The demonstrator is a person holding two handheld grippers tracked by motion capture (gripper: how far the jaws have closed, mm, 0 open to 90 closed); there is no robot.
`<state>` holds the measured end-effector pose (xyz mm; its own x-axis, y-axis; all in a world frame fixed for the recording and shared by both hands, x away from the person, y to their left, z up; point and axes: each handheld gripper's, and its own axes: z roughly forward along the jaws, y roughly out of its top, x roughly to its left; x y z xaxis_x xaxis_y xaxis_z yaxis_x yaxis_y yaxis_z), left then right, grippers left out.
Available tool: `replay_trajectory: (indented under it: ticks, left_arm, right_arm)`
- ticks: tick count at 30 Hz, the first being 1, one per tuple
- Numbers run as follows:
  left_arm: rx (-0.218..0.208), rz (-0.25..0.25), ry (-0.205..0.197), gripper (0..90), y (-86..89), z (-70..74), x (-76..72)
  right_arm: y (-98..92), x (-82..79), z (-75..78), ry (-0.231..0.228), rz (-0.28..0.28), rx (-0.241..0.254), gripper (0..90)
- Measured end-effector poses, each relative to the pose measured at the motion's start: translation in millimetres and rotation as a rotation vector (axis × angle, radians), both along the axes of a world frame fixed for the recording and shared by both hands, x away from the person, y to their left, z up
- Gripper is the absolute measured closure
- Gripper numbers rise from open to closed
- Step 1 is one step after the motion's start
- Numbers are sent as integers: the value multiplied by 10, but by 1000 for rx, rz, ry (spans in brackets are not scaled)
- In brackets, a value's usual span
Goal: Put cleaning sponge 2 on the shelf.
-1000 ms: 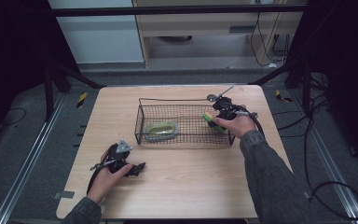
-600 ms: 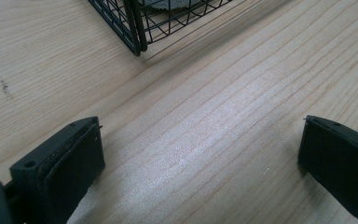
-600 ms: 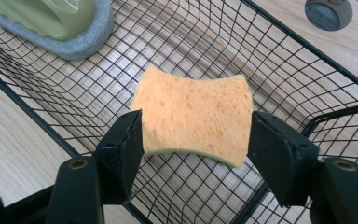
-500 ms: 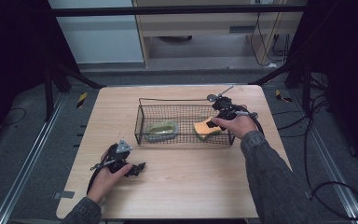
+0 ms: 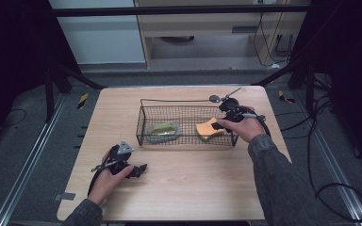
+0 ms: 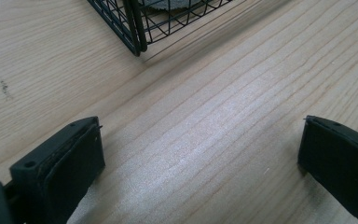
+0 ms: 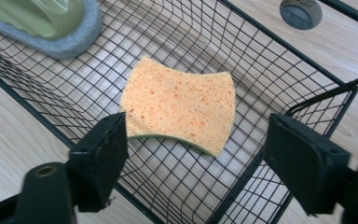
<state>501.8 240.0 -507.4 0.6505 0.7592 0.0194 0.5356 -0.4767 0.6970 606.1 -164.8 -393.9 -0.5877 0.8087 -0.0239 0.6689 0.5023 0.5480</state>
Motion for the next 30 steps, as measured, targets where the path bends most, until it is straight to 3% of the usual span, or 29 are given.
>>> replay_trajectory:
  ticks: [6,10,17,30]
  left_arm:
    - [5,-4,1,0,4,2,1]
    - [4,-4,1,0,4,1,0]
    - [4,-5,1,0,5,1,0]
    - [2,-5,-1,0,7,-1,0]
  right_arm:
    - [-38,-39,-2,-18,-39,9,91]
    - [-85,-71,31,-49,-78,39,93]
    - [-189,-165,111,-87,-94,65,82]
    - [-425,-333,130,-150,-169,82,70]
